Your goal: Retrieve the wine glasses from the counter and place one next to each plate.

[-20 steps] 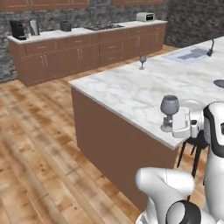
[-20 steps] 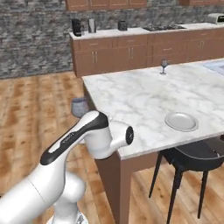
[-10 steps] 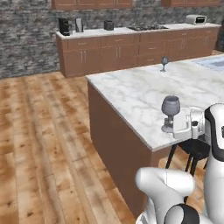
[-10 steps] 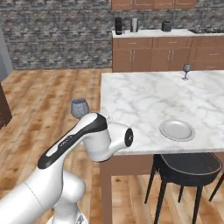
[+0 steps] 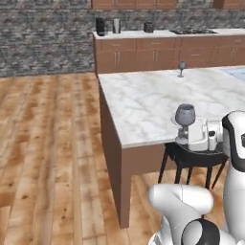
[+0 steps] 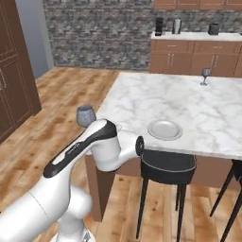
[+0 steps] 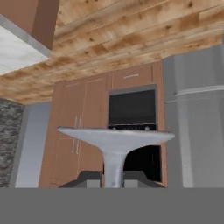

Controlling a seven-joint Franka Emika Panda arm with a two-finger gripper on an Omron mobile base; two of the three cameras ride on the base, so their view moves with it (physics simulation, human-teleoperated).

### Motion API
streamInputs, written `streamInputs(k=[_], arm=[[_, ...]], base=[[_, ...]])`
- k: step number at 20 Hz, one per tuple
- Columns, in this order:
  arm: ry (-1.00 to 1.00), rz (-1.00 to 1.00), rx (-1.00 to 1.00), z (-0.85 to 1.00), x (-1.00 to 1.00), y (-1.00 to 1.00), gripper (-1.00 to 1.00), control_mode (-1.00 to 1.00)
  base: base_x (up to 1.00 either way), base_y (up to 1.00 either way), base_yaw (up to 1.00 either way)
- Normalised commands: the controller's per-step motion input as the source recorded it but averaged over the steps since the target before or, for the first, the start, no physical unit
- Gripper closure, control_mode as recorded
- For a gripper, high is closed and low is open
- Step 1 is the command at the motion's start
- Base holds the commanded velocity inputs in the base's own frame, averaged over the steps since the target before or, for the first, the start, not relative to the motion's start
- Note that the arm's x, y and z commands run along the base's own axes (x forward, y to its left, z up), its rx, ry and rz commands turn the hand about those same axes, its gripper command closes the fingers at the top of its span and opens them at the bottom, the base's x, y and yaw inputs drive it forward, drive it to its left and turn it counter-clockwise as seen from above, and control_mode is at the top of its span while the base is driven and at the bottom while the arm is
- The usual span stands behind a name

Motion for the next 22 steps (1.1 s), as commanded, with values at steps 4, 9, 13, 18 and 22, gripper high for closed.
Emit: streamInputs(k=[4, 9, 13, 18, 22], arm=[[0.0, 0.0, 0.0, 0.0, 0.0, 0.0, 1.0, 1.0], [0.0, 0.0, 0.0, 0.0, 0.0, 0.0, 1.0, 1.0], [0.0, 0.0, 0.0, 0.0, 0.0, 0.0, 1.0, 1.0], [0.0, 0.0, 0.0, 0.0, 0.0, 0.0, 1.0, 1.0], [0.0, 0.0, 0.0, 0.0, 0.0, 0.0, 1.0, 1.0]], base=[[-0.11, -1.0, 0.31], [0.33, -1.0, 0.28], [0.26, -0.83, -0.02], [0.45, -0.11, -0.22], [0.57, 0.11, -0.17]])
